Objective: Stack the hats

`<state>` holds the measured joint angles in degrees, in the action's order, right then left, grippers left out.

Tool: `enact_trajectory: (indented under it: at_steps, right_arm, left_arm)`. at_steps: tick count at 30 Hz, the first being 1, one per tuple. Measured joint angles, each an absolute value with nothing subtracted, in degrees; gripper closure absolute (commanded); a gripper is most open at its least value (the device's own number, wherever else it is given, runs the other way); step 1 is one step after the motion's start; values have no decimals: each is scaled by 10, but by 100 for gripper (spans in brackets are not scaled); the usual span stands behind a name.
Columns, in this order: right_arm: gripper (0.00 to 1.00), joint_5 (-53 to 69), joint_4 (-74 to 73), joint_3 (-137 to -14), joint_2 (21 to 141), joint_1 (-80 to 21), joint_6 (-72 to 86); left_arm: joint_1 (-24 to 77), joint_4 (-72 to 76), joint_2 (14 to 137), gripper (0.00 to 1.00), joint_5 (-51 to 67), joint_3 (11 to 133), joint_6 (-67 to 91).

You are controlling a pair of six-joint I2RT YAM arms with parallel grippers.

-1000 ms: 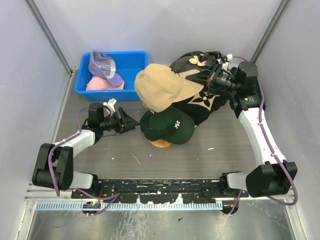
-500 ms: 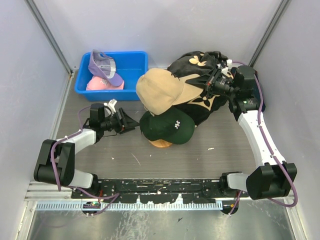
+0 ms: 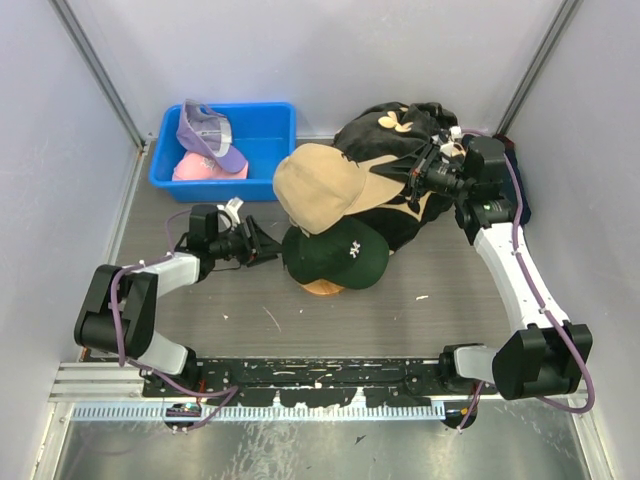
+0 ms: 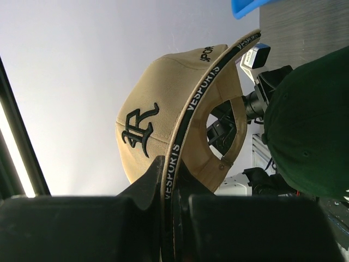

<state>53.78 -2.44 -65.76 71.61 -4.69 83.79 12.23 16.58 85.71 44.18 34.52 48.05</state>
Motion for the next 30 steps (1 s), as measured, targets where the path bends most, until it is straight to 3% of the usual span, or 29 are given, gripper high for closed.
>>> enact_trajectory:
  at_steps: [6,13,23,30]
  right_arm:
    - [99,536,-24,-648,716,-48,836]
    - [99,536,-23,-643,716,-49,832]
    - [99,515,-15,-610,715,-101,831]
    - [99,498,7,-599,715,-142,842]
  left_arm:
    - [137,185,869,41,440,349,500]
    - [138,201,870,60,439,350,514]
    - [138,203,887,72,439,362,516]
    - [138,203,892,73,439,365,516]
